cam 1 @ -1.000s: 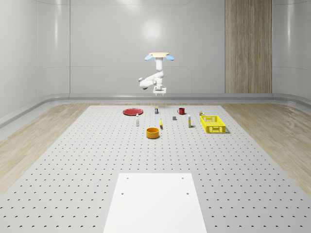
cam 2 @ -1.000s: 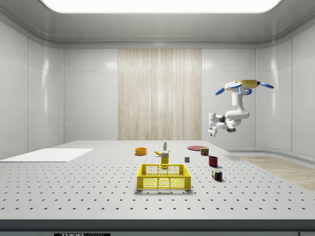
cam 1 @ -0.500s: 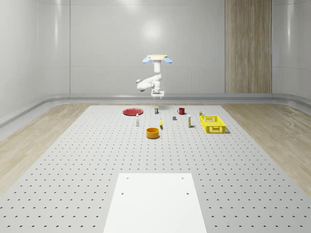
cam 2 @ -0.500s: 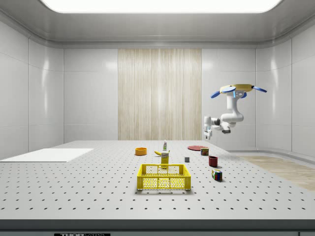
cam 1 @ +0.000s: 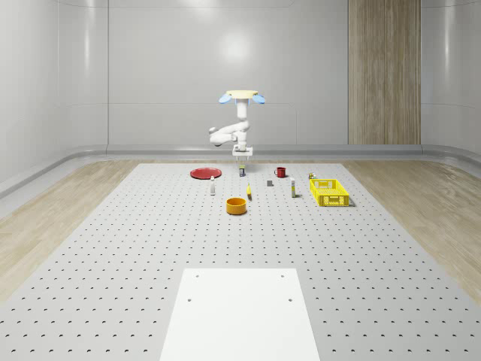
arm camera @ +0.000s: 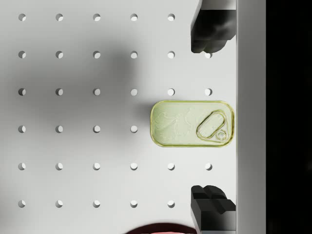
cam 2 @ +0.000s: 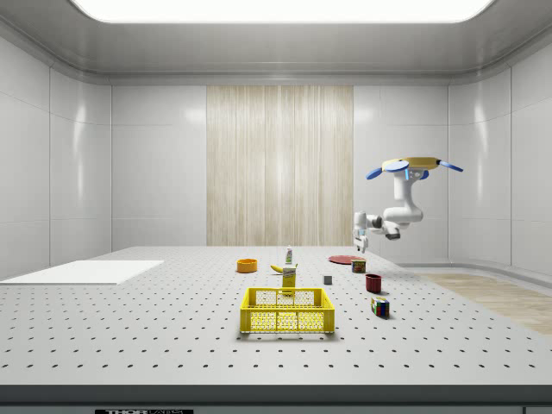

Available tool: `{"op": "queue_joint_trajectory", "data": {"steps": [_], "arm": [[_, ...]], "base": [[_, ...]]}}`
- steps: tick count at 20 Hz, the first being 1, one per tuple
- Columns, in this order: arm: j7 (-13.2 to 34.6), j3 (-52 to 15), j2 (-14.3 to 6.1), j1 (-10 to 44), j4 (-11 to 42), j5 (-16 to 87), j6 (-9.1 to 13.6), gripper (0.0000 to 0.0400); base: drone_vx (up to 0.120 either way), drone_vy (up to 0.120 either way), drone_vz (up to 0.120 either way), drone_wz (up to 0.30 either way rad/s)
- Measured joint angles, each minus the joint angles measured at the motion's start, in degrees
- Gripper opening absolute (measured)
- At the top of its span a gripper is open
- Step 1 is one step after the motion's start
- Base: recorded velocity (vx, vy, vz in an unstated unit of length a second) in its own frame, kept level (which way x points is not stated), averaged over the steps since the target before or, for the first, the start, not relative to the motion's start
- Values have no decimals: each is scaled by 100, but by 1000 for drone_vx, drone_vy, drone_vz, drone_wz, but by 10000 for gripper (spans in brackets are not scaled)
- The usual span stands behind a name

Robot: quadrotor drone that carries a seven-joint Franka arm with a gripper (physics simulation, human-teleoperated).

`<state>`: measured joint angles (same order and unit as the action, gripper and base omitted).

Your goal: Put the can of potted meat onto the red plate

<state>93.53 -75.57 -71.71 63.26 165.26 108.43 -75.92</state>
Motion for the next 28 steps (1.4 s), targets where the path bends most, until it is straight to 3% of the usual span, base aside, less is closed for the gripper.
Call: {"op": "queue_joint_trajectory", "data": {"steps": [8, 14, 28], "arm": [[50, -47, -187, 54, -12, -91, -174, 400], [79, -52, -324, 86, -23, -129, -308, 400], [32, 701, -666, 122, -201, 518, -892, 388]], "base": [[0, -20, -95, 0], [47, 0, 0, 0], [0, 0, 0, 0]]}}
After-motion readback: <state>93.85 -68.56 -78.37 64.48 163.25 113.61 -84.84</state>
